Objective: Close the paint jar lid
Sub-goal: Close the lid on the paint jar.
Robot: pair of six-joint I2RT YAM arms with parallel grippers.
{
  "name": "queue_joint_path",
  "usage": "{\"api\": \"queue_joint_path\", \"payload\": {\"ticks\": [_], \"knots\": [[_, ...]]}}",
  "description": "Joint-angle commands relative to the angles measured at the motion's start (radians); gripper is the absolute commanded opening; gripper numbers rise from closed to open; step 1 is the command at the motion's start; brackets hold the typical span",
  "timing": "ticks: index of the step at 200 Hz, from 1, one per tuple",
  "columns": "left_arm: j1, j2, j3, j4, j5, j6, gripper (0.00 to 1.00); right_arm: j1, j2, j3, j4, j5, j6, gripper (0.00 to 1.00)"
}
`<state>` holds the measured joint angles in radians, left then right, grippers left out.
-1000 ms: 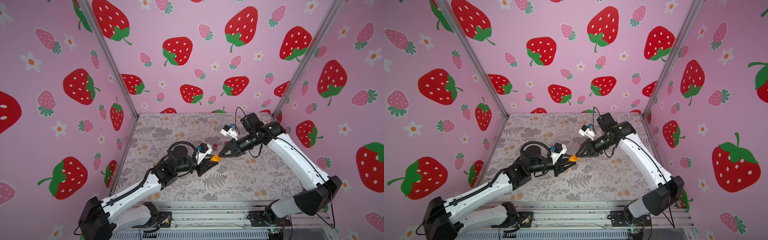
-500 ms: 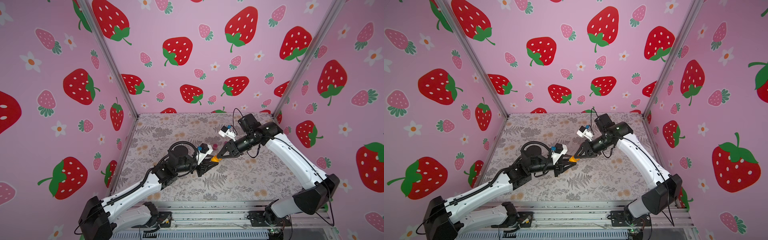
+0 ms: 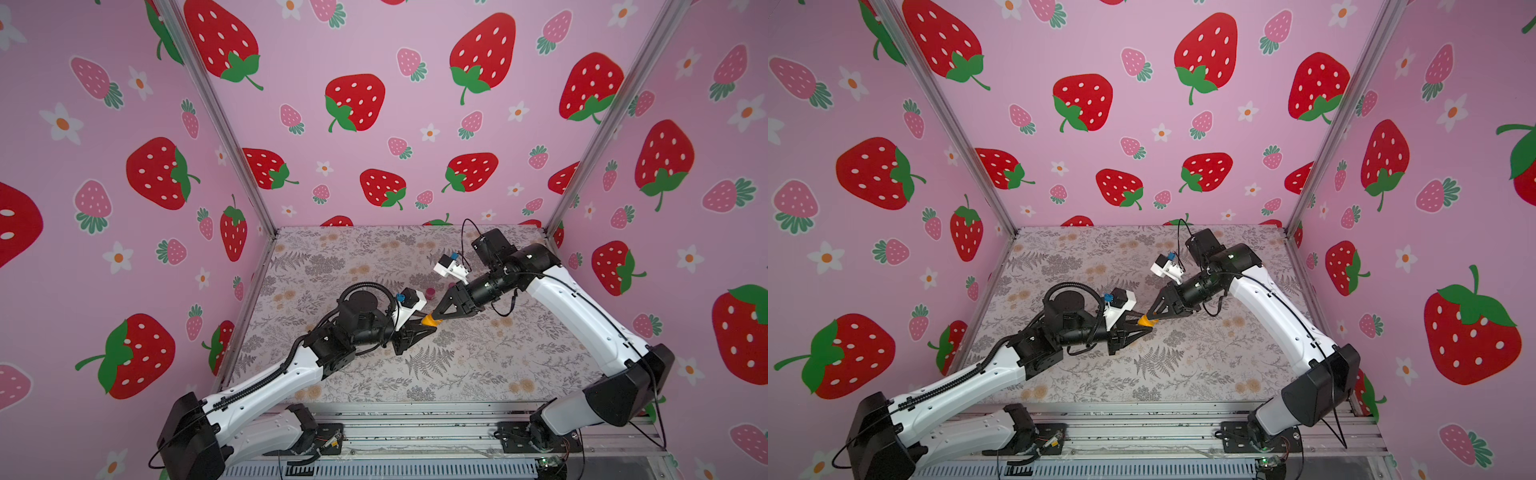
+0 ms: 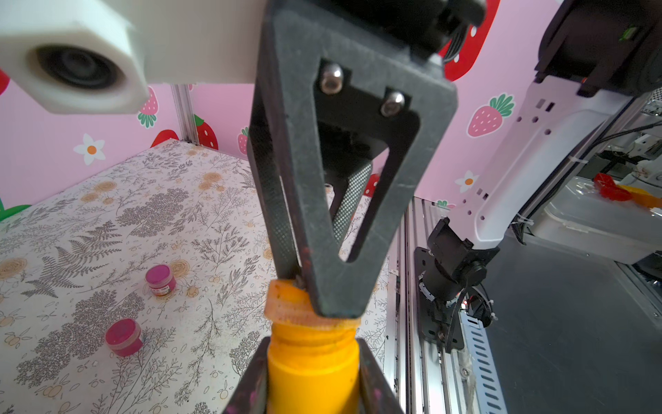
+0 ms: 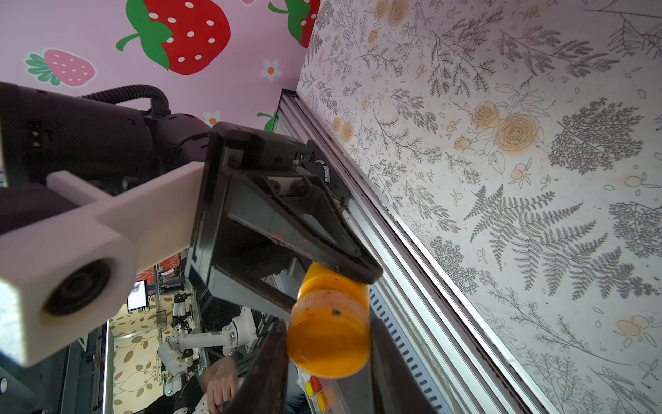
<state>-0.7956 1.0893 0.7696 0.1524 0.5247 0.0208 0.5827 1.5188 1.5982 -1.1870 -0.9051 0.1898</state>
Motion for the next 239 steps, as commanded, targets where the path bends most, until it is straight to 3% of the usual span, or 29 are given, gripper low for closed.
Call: {"api": "queue_joint_path", "payload": {"ticks": [1,83,92,239], "knots": [[-0.014,0.008,0.068,0.033,0.038,0.02,0.07,0.028,0.02,-0.023,-0.011,-0.046,-0.046,0.25],[-0.037,0.015,0.112,-0.011,0.044,0.037,0.07,0.073,0.046,-0.041,0.012,-0.042,-0.108,0.22],[-0.037,0.014,0.115,-0.011,0.043,0.035,0.02,0.081,0.042,-0.049,0.022,-0.046,-0.117,0.22],[-0.037,0.015,0.187,-0.022,0.13,0.016,0.0,0.175,0.005,-0.212,0.153,-0.122,-0.405,0.25]]}}
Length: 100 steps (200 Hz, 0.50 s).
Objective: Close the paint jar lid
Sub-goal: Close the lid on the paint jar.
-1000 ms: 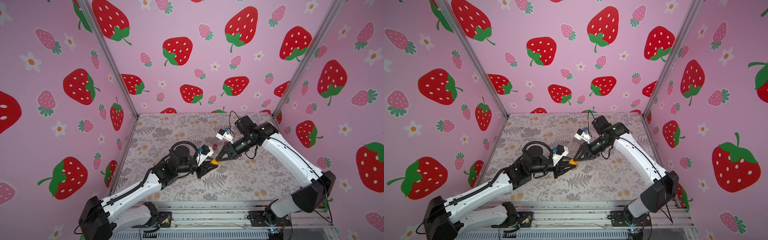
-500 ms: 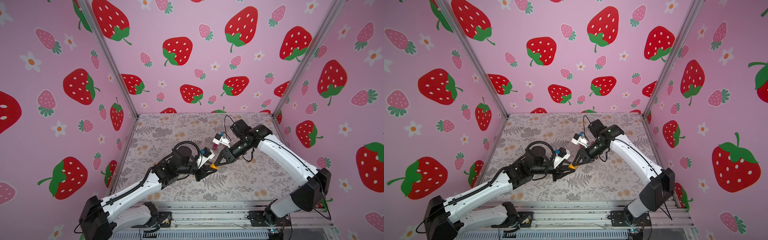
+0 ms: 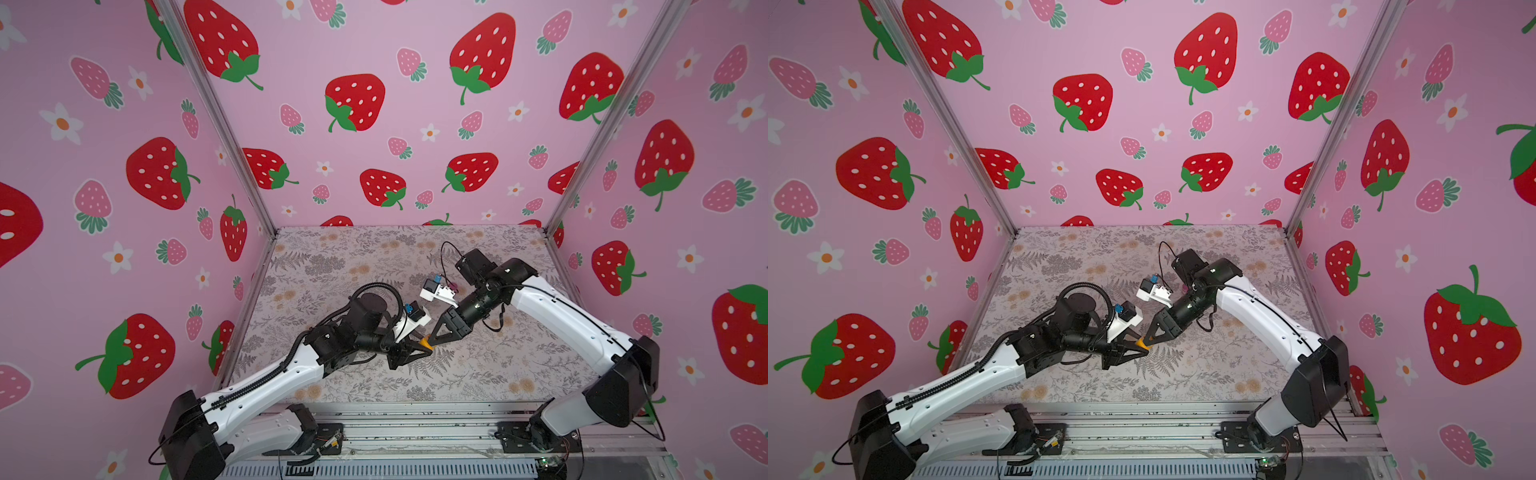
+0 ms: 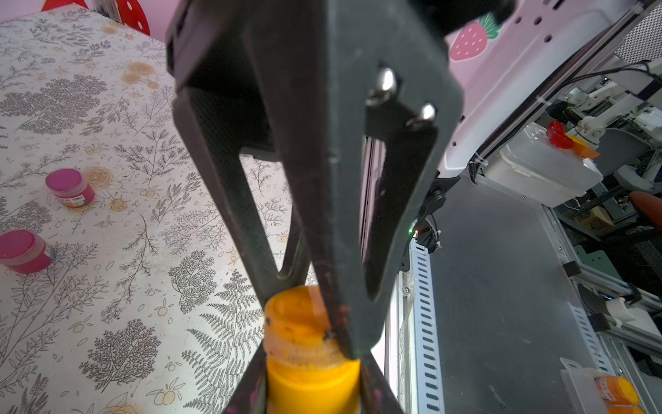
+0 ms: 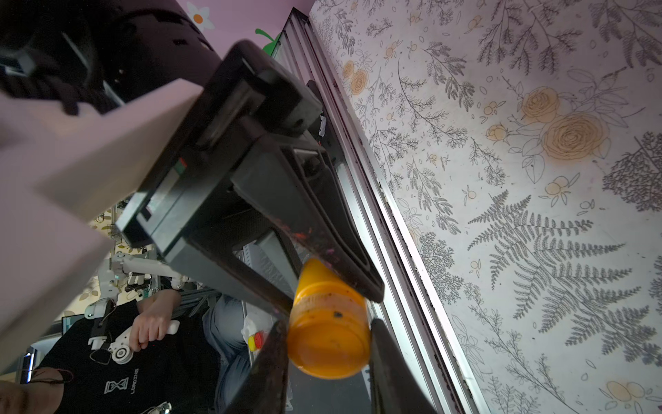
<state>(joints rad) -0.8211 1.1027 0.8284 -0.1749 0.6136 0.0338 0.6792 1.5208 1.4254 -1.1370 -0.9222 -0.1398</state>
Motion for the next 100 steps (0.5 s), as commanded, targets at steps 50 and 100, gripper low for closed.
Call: {"api": "queue_joint_path", "payload": {"ticks": [50,100], "knots": [[-0.012,0.004,0.113,0.33,-0.068,0.022,0.0,0.104,0.041,-0.017,0.129,-0.077,0.081,0.28],[-0.014,0.03,0.075,0.42,-0.345,0.083,0.0,0.129,0.068,-0.017,0.236,0.16,0.533,0.26]]}}
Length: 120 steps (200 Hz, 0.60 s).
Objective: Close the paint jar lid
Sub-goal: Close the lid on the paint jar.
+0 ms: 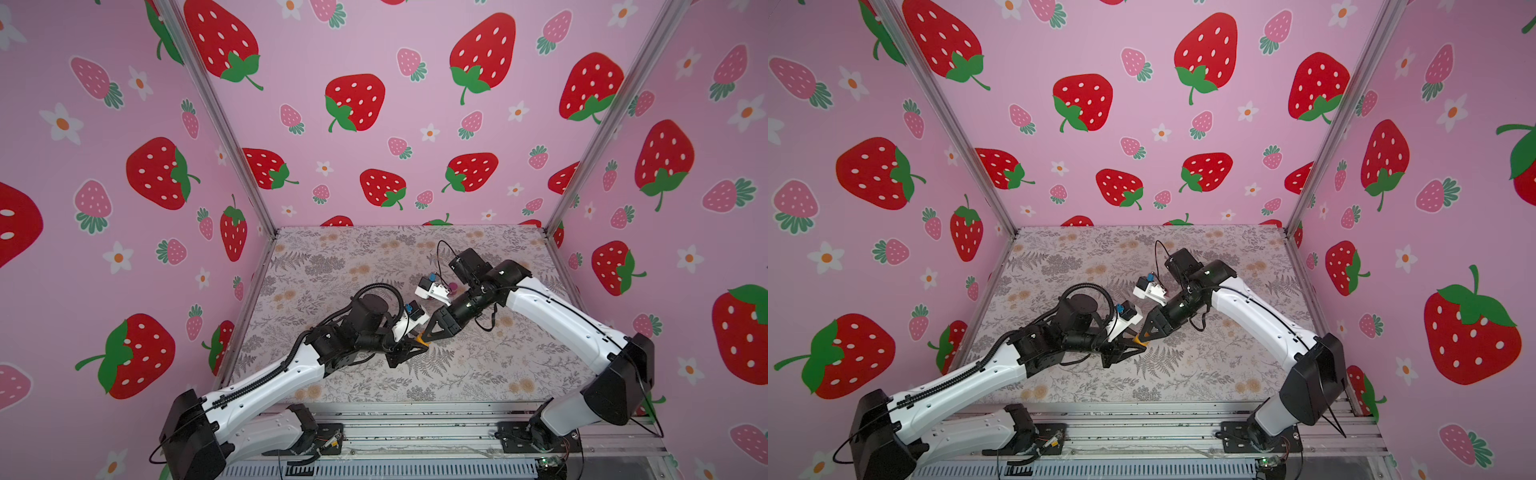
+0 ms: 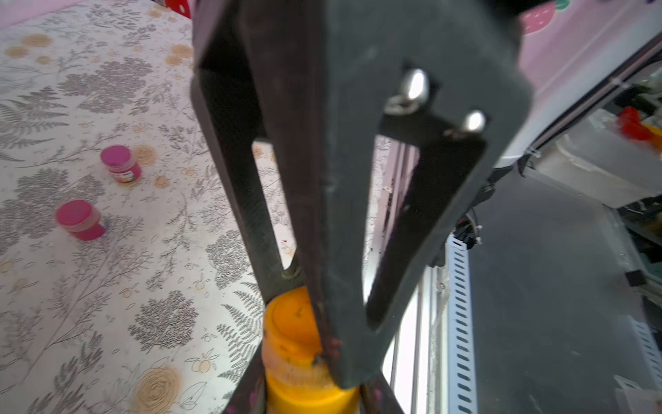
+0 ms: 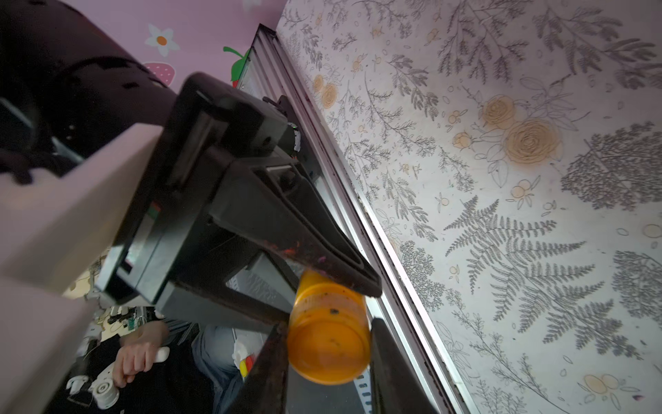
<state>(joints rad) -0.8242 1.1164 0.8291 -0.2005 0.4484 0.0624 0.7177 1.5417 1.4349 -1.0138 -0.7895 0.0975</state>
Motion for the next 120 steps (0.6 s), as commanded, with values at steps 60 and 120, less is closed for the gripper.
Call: {"api": "queue_joint_path", "payload": {"ticks": [60,120], "knots": [[-0.038,0.038,0.055,0.521,-0.33,0.113,0.0,0.129,0.035,-0.09,0.253,0.109,0.581,0.28],[-0.037,-0.048,-0.002,0.492,-0.285,0.096,0.0,0.119,0.01,-0.034,0.203,0.152,0.584,0.47]]}}
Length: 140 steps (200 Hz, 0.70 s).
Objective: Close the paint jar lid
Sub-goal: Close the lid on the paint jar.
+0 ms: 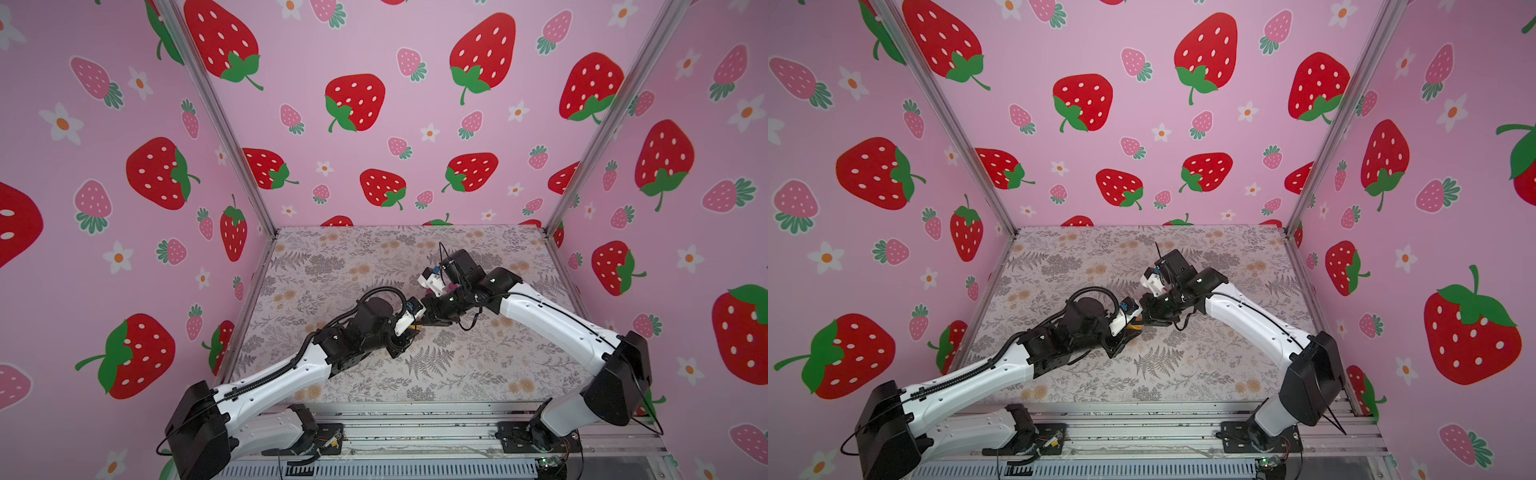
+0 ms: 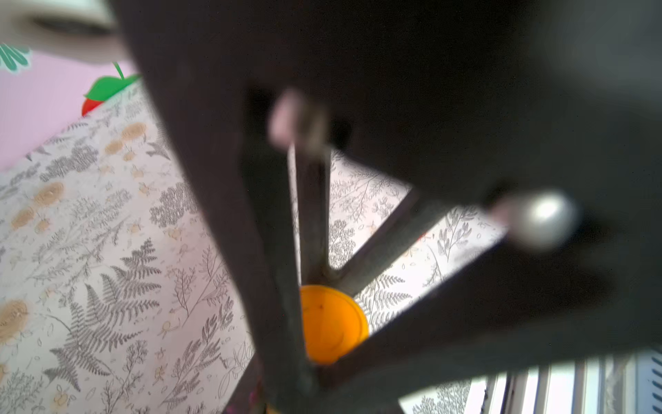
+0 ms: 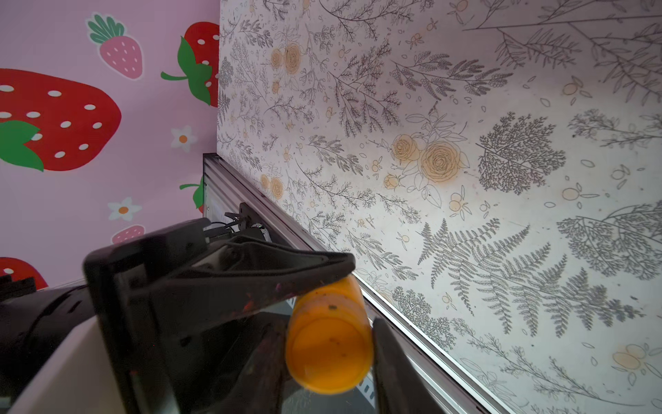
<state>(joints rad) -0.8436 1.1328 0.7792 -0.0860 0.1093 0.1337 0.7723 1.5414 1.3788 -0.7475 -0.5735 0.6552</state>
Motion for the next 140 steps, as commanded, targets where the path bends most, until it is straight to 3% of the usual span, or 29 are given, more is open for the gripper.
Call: {"api": "queue_joint_path", "payload": {"ticks": [1,57,140], "knots": [[-0.018,-0.065,0.047,0.377,0.055,0.025,0.0,0.064,0.01,0.024,-0.065,-0.064,0.025,0.48],[-0.018,-0.09,-0.063,0.427,0.081,-0.074,0.0,0.003,-0.067,0.11,-0.183,-0.021,-0.035,0.69],[-0.019,-0.035,-0.1,0.516,0.134,-0.156,0.0,-0.132,-0.19,0.16,-0.279,-0.078,-0.163,0.84]]}}
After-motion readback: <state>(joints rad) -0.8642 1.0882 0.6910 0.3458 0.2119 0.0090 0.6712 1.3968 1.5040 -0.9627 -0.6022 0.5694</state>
